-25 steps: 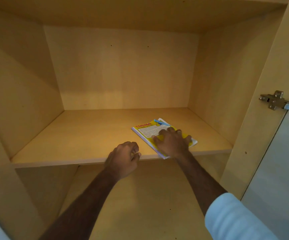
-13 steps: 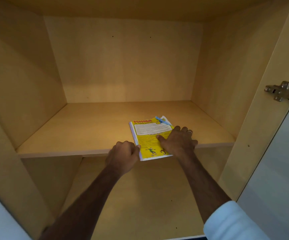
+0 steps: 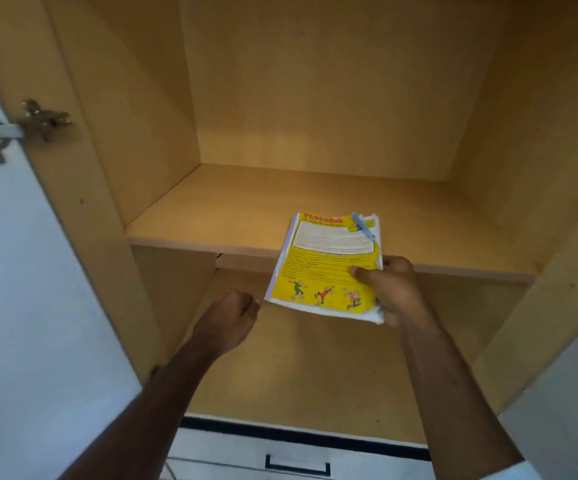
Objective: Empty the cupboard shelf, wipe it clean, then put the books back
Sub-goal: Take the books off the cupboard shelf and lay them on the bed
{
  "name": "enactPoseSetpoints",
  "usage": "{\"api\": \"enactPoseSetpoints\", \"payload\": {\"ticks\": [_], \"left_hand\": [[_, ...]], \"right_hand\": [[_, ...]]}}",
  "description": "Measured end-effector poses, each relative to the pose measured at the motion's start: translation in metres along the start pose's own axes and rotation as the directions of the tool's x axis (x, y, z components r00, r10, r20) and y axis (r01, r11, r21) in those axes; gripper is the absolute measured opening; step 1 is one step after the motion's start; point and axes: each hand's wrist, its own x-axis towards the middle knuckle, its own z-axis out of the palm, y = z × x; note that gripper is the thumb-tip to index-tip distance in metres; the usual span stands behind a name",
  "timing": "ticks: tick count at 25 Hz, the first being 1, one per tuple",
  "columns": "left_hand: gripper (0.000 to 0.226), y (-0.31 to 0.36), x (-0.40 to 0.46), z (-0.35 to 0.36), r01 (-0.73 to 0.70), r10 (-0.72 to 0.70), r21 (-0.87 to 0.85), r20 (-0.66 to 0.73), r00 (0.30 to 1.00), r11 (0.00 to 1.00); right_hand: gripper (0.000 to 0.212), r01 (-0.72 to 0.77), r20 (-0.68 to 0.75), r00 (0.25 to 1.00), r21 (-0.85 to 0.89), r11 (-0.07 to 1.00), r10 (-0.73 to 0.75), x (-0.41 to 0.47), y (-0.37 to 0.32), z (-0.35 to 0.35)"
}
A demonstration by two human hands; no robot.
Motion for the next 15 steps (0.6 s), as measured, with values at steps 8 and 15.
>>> {"api": "enactPoseSetpoints", "payload": {"ticks": [8, 15], "left_hand": [[0.036, -0.119, -0.137, -0.016, 0.324, -0.312, 0.225, -0.09, 0.946, 0.919], [0.023, -0.193, -0.327, -0.006, 0.73, -0.711, 0.042, -0.194, 0.676, 0.682]], "right_hand": [[0.035, 0.032, 0.63, 0.772, 0.098, 0.995, -0.087, -0.085, 0.041, 0.118], [0.042, 0.122, 0.981, 0.174, -0.106, 0.987, 0.084, -0.185, 0.107, 0.241]]}}
